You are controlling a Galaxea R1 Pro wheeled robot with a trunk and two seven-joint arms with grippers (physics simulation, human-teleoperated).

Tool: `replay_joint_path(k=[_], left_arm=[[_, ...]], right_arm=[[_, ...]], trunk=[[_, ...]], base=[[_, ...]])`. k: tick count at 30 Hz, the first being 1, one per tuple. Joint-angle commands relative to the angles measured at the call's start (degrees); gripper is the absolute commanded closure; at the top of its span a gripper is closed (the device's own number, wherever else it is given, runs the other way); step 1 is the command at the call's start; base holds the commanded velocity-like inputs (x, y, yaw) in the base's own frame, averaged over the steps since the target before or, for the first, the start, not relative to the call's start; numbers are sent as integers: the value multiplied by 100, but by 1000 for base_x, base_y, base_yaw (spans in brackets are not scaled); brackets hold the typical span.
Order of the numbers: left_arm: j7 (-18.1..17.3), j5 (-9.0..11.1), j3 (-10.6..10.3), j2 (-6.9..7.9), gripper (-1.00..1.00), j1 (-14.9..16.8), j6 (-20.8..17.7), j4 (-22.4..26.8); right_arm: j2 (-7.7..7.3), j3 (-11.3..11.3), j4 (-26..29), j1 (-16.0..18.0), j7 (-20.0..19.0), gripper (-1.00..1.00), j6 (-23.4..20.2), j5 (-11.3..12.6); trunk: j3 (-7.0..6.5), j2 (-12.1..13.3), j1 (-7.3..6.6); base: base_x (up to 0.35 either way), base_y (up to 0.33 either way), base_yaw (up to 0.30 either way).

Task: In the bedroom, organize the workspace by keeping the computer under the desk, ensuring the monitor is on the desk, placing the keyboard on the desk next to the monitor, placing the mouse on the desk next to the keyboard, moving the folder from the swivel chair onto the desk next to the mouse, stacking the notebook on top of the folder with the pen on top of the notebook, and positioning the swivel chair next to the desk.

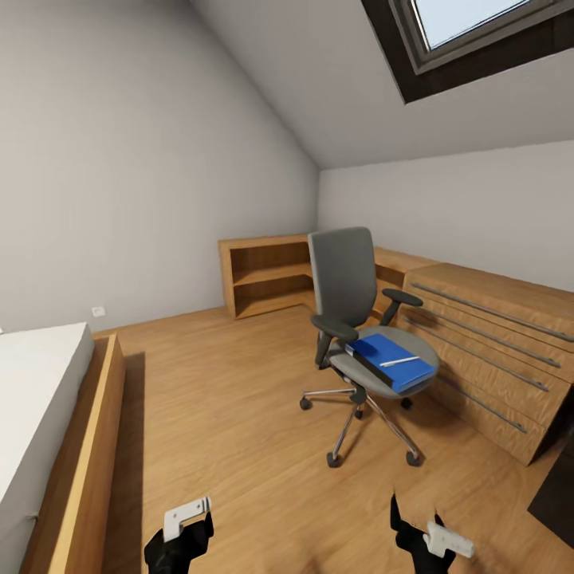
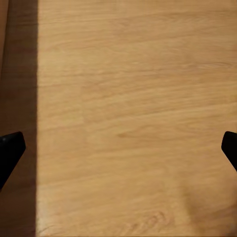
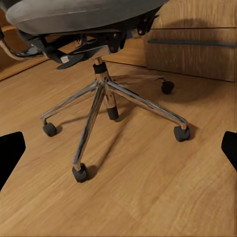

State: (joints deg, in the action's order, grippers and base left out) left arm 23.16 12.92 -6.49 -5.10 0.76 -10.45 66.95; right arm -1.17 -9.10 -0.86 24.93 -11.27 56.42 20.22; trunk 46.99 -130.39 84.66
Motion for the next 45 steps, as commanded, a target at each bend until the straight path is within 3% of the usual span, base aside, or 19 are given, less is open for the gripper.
replay_joint_path(k=[1,4,6,10,15,20,21,22,29,40,45], left_arm=[[38,39,-13,20,-100,-1,45,-29],[33,31,-16,104,-100,-37,319,-143],[31,-182,-21,163,-100,-88,727,-351],[48,-507,-25,158,-100,-98,882,-543],[64,-686,-27,158,-100,-101,948,-745],[65,-760,-27,160,-100,-102,1061,-1399],[65,-776,-30,159,-100,-102,1210,-1662],[58,-803,-39,164,-100,-103,1785,-2117],[48,-803,-20,171,-100,-103,2248,-2321],[71,-795,-30,161,-100,-103,2340,-2410],[73,-796,-35,159,-100,-103,2331,-2716]], right_arm=[[27,-48,-8,-40,-49,-100,104,17],[97,-48,-6,-155,-20,-100,313,12],[139,-50,-10,-218,5,-100,358,9],[142,-53,-11,-229,11,-100,358,15],[147,-55,-11,-232,28,-100,358,17],[147,-56,-11,-234,87,-100,358,17],[145,-56,-11,-234,98,-100,358,17],[144,-51,-11,-234,110,-100,358,12],[148,-48,-12,-234,116,-100,358,9],[147,-48,-18,-234,117,-100,358,9],[150,-48,-24,-234,117,-100,358,9]], trunk=[[-13,39,-24],[-67,159,-90],[-102,239,-134],[-174,400,-221],[-264,600,-331],[-357,801,-441],[-379,841,-463],[-401,881,-485],[-565,1162,-639],[-823,1603,-880],[-941,1803,-990]], base=[[0,0,0],[0,0,0],[0,0,0],[0,0,0],[0,0,0],[0,0,-15],[0,0,-104],[0,0,-190],[0,0,-217],[-33,0,-231],[-253,0,-221]])
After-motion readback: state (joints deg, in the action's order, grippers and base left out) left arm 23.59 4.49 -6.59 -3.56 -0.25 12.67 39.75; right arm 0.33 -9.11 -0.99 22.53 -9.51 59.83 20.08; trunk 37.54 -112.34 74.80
